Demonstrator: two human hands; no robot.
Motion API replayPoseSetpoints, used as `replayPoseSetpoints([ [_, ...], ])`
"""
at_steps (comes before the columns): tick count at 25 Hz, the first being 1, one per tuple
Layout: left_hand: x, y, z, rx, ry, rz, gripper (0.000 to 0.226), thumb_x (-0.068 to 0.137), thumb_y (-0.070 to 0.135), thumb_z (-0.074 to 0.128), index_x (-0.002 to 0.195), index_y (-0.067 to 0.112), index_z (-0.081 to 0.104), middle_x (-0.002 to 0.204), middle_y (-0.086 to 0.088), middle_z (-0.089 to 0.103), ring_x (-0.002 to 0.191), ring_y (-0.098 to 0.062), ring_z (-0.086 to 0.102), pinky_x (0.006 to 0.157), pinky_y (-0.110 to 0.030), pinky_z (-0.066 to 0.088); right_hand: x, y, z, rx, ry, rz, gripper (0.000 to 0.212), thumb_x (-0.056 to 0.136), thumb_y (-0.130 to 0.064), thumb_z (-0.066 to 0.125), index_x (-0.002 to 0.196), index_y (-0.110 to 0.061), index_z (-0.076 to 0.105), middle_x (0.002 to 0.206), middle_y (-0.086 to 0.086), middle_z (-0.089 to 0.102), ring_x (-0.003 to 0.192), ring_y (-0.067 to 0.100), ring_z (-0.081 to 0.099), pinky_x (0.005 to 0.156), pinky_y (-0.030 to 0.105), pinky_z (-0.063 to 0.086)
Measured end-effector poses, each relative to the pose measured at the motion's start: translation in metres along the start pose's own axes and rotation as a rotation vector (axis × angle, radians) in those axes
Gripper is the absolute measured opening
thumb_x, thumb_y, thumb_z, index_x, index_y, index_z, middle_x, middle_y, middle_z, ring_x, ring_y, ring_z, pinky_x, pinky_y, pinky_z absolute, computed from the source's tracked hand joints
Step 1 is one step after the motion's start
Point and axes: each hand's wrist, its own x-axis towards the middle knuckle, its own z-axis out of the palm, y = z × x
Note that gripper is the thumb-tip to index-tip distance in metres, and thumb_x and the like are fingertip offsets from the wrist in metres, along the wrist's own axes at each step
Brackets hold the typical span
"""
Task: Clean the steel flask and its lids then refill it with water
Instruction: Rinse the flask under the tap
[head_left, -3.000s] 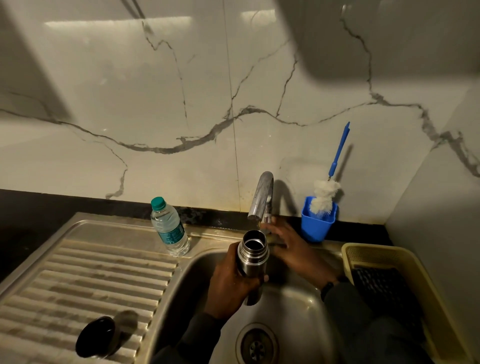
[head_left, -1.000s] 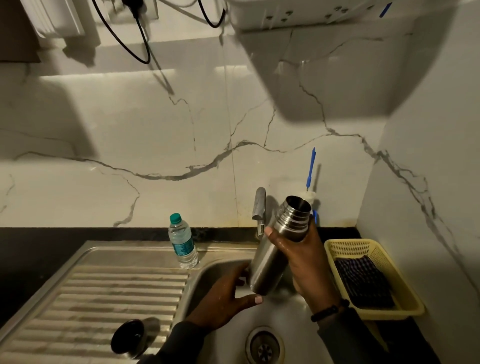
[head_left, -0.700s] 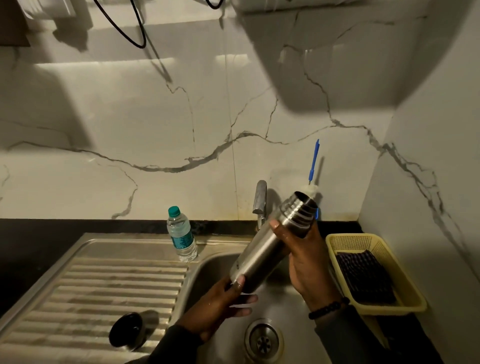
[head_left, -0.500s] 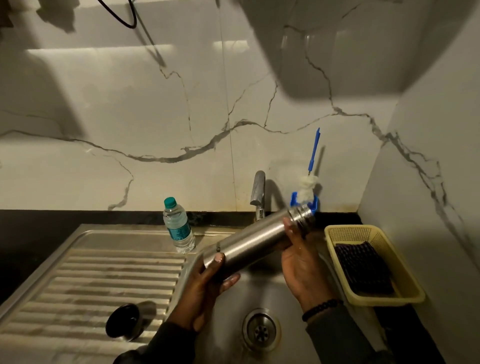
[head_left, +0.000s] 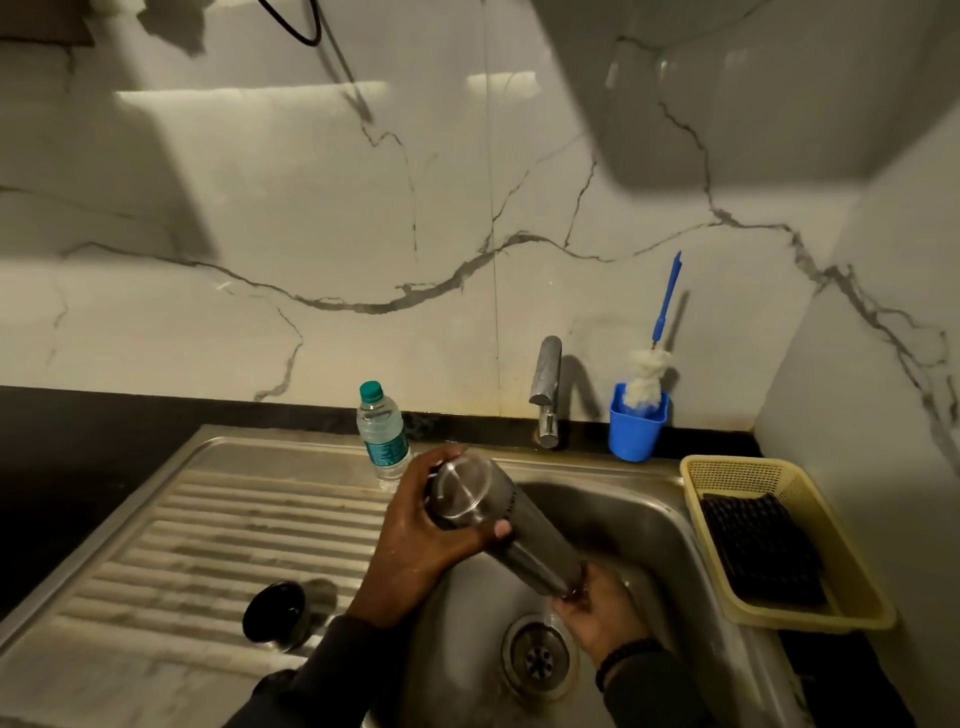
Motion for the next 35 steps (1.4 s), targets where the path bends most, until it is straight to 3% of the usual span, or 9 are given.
replayPoseSetpoints([
  [5,-0.001,0.007,0.021,0.01,-0.029,0.054,0.078,0.062,0.036,0.093,0.127,0.04,0.049,0.124,0.019,0.061,0.118,-0.004,0.058,0.101,-0.039,0.052,0.0,0.002,-0.008,-0.21,-0.032,0.038,0.025,0.096,0.001,0.04,0.11,0.01,0.059,0.1,0.024,0.063,0.085,0.03,0.059,0.078,0.04,0.049],
  [7,-0.002,0.008,0.026,0.007,-0.023,0.059,0.077,0.065,0.029,0.093,0.128,0.034,0.05,0.124,0.019,0.061,0.118,-0.004,0.057,0.101,-0.037,0.052,-0.002,-0.005,-0.01,-0.377,-0.061,0.012,0.026,0.096,-0.001,0.04,0.105,0.007,0.062,0.099,0.022,0.064,0.081,0.026,0.059,0.088,0.046,0.05],
  [11,0.0,0.01,0.031,0.036,-0.045,0.065,0.079,0.066,0.028,0.092,0.132,0.029,0.047,0.127,0.018,0.058,0.119,-0.001,0.055,0.102,-0.034,0.051,-0.029,-0.02,-0.011,-0.789,-0.2,-0.193,0.03,0.093,0.005,0.046,0.09,-0.019,0.064,0.103,0.012,0.068,0.091,0.018,0.063,0.073,0.028,0.052],
  [15,0.001,0.013,0.036,0.051,-0.025,0.105,0.08,0.066,0.025,0.092,0.132,0.028,0.047,0.129,0.015,0.058,0.121,-0.004,0.055,0.104,-0.036,0.05,-0.051,-0.032,0.005,-1.037,-0.568,-0.416,0.06,0.082,-0.004,0.069,0.122,-0.043,0.045,0.115,-0.019,0.058,0.101,0.002,0.057,0.07,0.015,0.05],
  [20,0.002,0.028,0.039,-0.05,0.028,0.141,0.074,0.066,0.019,0.092,0.129,0.027,0.054,0.125,0.014,0.064,0.118,-0.006,0.059,0.101,-0.035,0.052,-0.071,-0.041,0.044,-0.959,-0.566,-0.879,0.077,0.067,-0.017,0.086,0.121,-0.047,0.039,0.111,-0.041,0.054,0.109,-0.018,0.05,0.078,0.0,0.042],
  [25,0.011,0.054,0.019,-0.15,0.002,0.196,0.052,0.086,0.029,0.076,0.133,0.02,0.055,0.128,0.007,0.064,0.122,-0.012,0.059,0.101,-0.034,0.052,-0.105,-0.078,0.07,-0.976,-0.505,-1.008,0.07,0.066,-0.025,0.086,0.112,-0.046,0.038,0.1,-0.035,0.051,0.088,-0.022,0.051,0.068,0.003,0.041],
  [28,0.016,0.067,0.012,-0.141,-0.02,0.249,0.034,0.1,0.03,0.053,0.13,0.015,0.058,0.124,0.002,0.067,0.12,-0.017,0.062,0.098,-0.034,0.052,-0.125,-0.1,0.088,-0.934,-0.513,-1.111,0.072,0.063,-0.033,0.087,0.119,-0.036,0.041,0.106,-0.029,0.055,0.096,-0.016,0.052,0.077,0.007,0.041],
  [32,0.019,0.08,0.009,-0.135,0.008,0.276,0.033,0.106,0.026,0.04,0.127,0.013,0.061,0.124,-0.002,0.067,0.121,-0.02,0.062,0.099,-0.038,0.052,-0.14,-0.124,0.101,-0.81,-0.593,-1.114,0.076,0.057,-0.04,0.087,0.12,-0.035,0.046,0.117,-0.017,0.06,0.11,0.004,0.057,0.092,0.027,0.048],
  [35,0.016,0.074,0.006,-0.104,0.019,0.251,0.034,0.107,0.028,0.038,0.118,0.015,0.067,0.116,0.0,0.07,0.115,-0.019,0.064,0.1,-0.035,0.051,-0.122,-0.12,0.084,-0.457,-0.656,-0.866,0.069,0.056,-0.028,0.082,0.118,-0.031,0.053,0.113,-0.009,0.065,0.11,0.01,0.06,0.099,0.037,0.048],
])
